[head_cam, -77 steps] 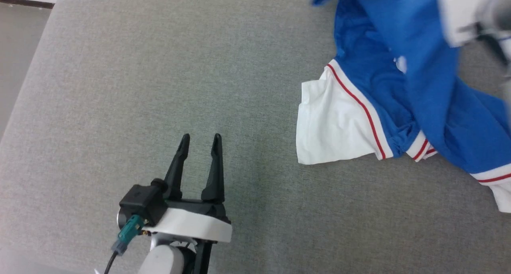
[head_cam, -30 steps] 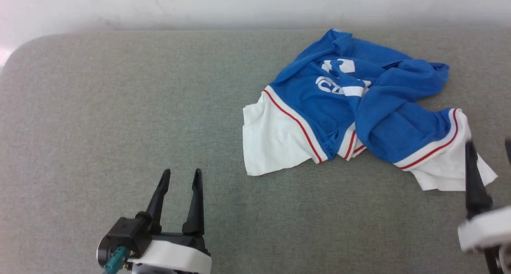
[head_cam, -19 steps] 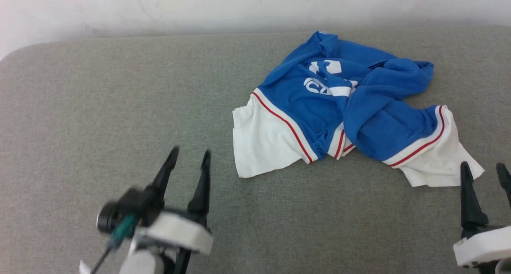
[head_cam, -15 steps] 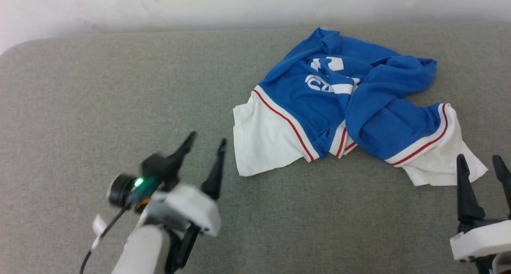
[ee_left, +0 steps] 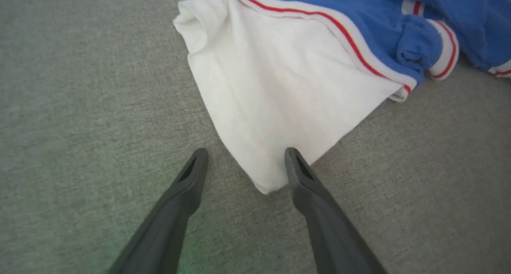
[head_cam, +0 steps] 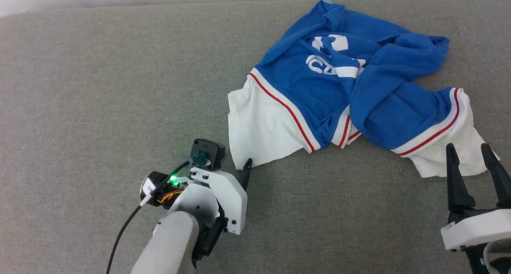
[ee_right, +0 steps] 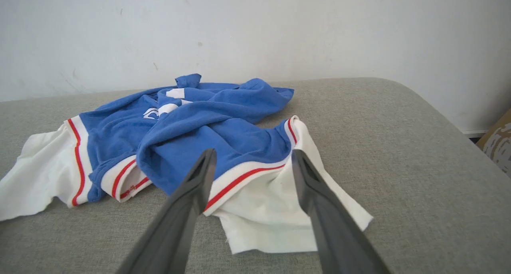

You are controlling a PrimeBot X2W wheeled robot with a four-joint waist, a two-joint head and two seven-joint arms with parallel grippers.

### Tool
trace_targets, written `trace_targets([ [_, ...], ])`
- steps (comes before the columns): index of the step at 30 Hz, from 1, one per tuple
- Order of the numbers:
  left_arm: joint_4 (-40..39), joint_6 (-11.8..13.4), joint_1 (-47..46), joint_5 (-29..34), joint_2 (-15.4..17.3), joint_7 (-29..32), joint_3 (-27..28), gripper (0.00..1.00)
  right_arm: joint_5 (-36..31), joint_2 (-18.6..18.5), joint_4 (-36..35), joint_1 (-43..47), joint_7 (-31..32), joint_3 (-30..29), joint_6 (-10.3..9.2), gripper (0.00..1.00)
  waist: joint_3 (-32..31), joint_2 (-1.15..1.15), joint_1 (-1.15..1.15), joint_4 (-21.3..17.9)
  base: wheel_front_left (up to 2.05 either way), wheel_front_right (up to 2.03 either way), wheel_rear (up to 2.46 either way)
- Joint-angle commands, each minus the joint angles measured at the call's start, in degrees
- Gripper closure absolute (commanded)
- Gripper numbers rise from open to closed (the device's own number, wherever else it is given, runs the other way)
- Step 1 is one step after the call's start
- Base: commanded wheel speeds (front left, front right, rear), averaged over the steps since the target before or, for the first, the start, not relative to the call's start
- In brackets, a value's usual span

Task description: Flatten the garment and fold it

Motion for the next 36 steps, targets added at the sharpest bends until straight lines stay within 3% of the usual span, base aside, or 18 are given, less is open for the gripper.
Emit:
trace_targets([
  [1, 0.92, 0.95, -1.44, 0.73, -0.3, 0.19, -0.1, 0.0, 0.37, 0.17, 0.46, -0.95, -0.42, 0.02, -0.05, 0.0, 0.92, 0.0, -0.01, -0.75, 0.0, 0.0, 0.0],
  [7, 4.2, 2.69, -1.81, 0.63, -0.79, 2.49, -0.47, 0.01, 0.73, 0.17, 1.42, -1.53, -0.75, -0.03, -0.05, 0.0, 1.48, 0.0, -0.01, -1.45, 0.0, 0.0, 0.0],
  [8, 4.84, 2.55, -1.8, 0.26, -0.92, 3.23, -0.74, 1.0, 0.8, 0.17, 1.61, -1.64, -0.82, -0.01, -0.05, 0.0, 1.53, 0.0, -0.01, -1.59, 0.0, 0.0, 0.0],
  [13, 6.29, 0.81, -1.36, -2.44, -1.43, 6.64, -2.12, 1.0, 1.05, 0.17, 2.56, -2.05, -1.04, 0.06, -0.05, 0.0, 1.19, 0.0, -0.01, -2.02, 0.0, 0.0, 0.0],
  [17, 5.28, 1.6, -1.39, -3.44, -1.62, 5.33, -1.41, 1.0, 1.13, 0.17, 3.28, -2.11, -1.2, -0.22, -0.05, 0.0, 0.2, 0.0, -0.01, -1.95, 0.0, 0.0, 0.0],
  [21, 2.84, 3.85, -1.07, -5.25, -1.91, 0.52, 1.24, 1.0, 1.24, 0.17, 3.92, -1.77, -1.34, -0.29, -0.05, 0.0, -1.34, 0.0, -0.01, -1.47, 0.0, 0.0, 0.0],
  [28, -4.89, 7.1, 6.79, -14.8, -2.22, -5.32, 7.97, 1.0, 1.09, 0.17, 3.73, -0.32, -0.66, -0.44, -0.05, 0.0, -3.64, 0.0, -0.01, 0.22, 0.0, 0.0, 0.0],
  [36, -14.82, 12.54, 22.5, -18.15, 3.84, -8.04, 20.82, 1.0, 0.0, 0.17, 1.96, 1.3, 1.61, -1.24, -0.05, 0.0, -4.01, 0.0, -0.01, 2.69, 0.0, 0.0, 0.0],
])
